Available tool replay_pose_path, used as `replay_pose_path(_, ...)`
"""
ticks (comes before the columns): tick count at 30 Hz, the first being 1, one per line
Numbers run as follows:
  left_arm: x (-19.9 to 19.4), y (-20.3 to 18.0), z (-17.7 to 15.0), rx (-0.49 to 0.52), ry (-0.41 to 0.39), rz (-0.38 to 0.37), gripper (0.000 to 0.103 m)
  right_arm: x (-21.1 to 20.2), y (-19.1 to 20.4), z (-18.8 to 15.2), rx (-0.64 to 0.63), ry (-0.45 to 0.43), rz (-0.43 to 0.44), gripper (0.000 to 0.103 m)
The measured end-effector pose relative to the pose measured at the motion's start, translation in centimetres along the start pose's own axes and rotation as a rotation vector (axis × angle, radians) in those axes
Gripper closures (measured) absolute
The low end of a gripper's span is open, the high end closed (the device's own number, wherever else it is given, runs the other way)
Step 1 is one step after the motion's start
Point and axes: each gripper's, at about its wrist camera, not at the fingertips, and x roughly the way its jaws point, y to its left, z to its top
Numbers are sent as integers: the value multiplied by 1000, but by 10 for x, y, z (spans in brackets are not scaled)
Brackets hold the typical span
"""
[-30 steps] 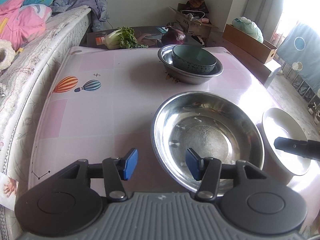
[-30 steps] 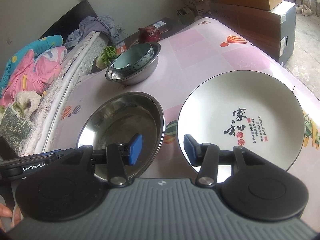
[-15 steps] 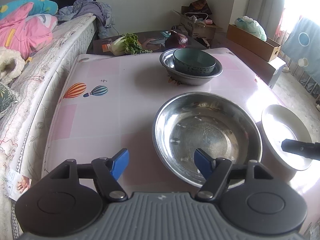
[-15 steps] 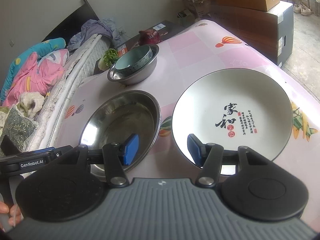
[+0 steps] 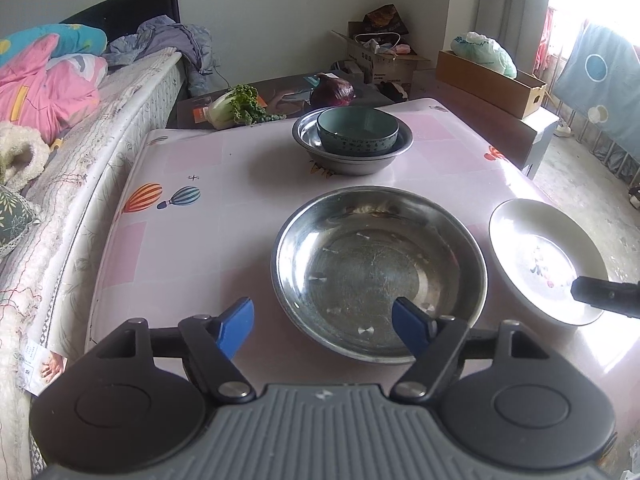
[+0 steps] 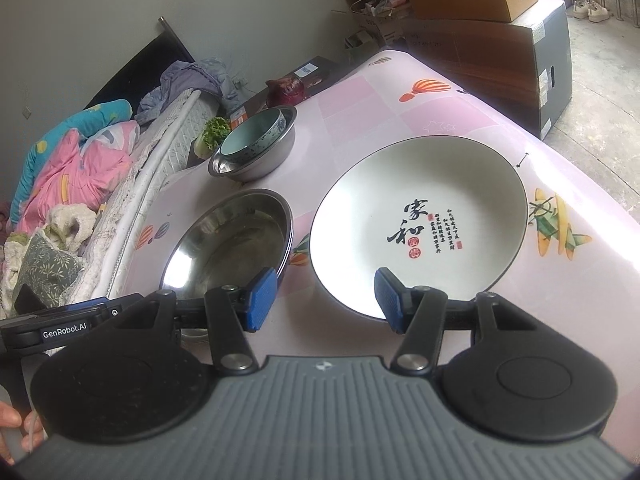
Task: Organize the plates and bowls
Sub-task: 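Move both grippers to the white calligraphy plate and close them on its rim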
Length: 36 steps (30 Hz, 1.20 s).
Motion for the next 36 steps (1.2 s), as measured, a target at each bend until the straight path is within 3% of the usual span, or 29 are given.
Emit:
replay_pose_path(9, 2, -41, -4, 49, -5, -51, 26, -27, -50, -13, 96, -22, 16, 49)
replay_pose_path(17, 19, -82, -12, 62, -28, -205, 28, -41, -113, -13, 211, -45, 36, 49)
replay_pose_path(23, 44, -107, -13, 44, 12, -317, 42, -27, -150, 5, 249, -36, 86, 49)
replay_pose_path(28, 69, -118, -8, -11, 49, -368, 58, 2, -168, 27, 242, -13, 108, 54)
replay_pose_path(36, 98, -125, -2, -49, 102, -383, 76, 51, -187, 57, 215, 34, 128, 72)
